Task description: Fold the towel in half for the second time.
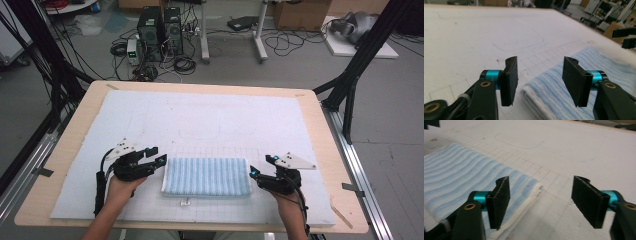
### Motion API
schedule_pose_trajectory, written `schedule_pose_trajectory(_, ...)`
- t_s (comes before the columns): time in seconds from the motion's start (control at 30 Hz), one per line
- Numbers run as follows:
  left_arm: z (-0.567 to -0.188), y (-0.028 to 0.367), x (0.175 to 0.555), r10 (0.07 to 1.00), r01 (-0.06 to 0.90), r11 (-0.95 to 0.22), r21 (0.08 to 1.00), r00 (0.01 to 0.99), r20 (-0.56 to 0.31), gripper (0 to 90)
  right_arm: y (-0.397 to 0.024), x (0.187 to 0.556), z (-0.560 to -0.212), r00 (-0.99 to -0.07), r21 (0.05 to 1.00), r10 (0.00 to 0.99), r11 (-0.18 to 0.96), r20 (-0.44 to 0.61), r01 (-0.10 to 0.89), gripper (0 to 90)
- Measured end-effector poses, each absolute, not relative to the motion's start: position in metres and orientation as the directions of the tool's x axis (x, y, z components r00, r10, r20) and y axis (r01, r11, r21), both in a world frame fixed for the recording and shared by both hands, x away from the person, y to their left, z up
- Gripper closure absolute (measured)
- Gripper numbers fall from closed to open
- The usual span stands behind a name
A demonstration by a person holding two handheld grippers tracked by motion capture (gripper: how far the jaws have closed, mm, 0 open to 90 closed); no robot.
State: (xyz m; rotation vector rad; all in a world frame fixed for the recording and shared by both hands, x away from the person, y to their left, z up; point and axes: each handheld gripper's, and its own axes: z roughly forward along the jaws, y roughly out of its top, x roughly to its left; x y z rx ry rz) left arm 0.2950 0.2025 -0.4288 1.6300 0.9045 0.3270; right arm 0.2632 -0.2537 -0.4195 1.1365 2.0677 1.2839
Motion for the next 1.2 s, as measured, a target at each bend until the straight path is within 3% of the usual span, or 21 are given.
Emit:
schedule_pose_trajectory(0.2, -0.418, 0.216, 0.293, 0.726, 0.331, 0.004, 0.944, 0.648, -0.230, 17.3, -0.270, 0.260, -0.410, -0.530, 0.882, 0.848, 0.255, -0.007, 0.395, 15.6)
schedule_pose_trajectory(0.27, -0.416, 0.220, 0.291, 0.729, 0.311, 0.003, 0.950, 0.650, -0.215, 17.4, -0.275, 0.259, -0.408, -0.525, 0.885, 0.851, 0.253, -0.012, 0.390, 11.7)
schedule_pose_trajectory(1.2, -0.412, 0.252, 0.268, 0.752, 0.295, 0.010, 0.955, 0.628, -0.202, 18.8, -0.299, 0.232, -0.401, -0.468, 0.907, 0.884, 0.205, -0.009, 0.369, 11.7)
